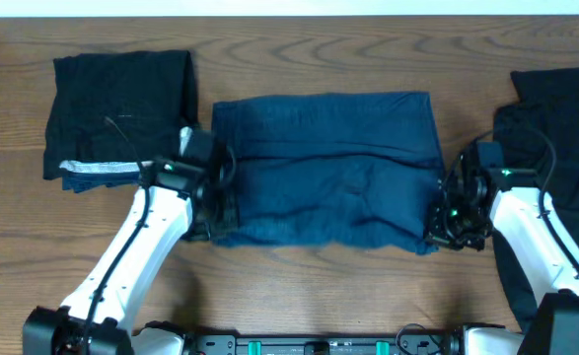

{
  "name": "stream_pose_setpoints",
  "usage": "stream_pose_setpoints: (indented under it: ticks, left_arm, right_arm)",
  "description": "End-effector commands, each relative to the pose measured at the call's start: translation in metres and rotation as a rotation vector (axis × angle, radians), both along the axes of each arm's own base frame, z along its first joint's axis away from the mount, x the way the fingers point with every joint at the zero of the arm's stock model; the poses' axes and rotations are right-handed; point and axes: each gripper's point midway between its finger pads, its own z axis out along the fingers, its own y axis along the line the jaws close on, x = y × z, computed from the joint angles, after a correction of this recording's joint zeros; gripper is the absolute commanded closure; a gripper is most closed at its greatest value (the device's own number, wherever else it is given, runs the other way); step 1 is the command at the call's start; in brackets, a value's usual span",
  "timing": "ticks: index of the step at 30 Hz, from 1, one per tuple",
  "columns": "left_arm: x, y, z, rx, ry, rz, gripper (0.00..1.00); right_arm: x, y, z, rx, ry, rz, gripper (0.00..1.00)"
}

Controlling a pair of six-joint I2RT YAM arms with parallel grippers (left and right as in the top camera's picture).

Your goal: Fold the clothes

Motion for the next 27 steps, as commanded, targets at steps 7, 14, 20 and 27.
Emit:
stream_pose_setpoints:
  ticks: [7,14,20,27]
  left_arm:
    - [-0.038,0.013,-0.029,0.05,0.128,0.038,0.93]
    - [-0.042,0.013,-0.029,0.047,0.141,0.041,0.64]
    - [-0.053,0.017,-0.024,0.064,0.193,0.04,0.25]
    - [-0.005,0.004,0.016,0.022,0.042,0.01,0.2]
  right_arm:
    - [-0.011,-0.002,-0.004,-0.015,0.06,-0.094,0.99]
    - [-0.022,-0.004,-0.003,-0.035,0.109,-0.096,0.82]
    - [-0.018,-0.004,0.011,-0.03,0.111,-0.088,0.4]
    - [0.034,-0.005,0.072,-0.024,-0.067,-0.01,0.4]
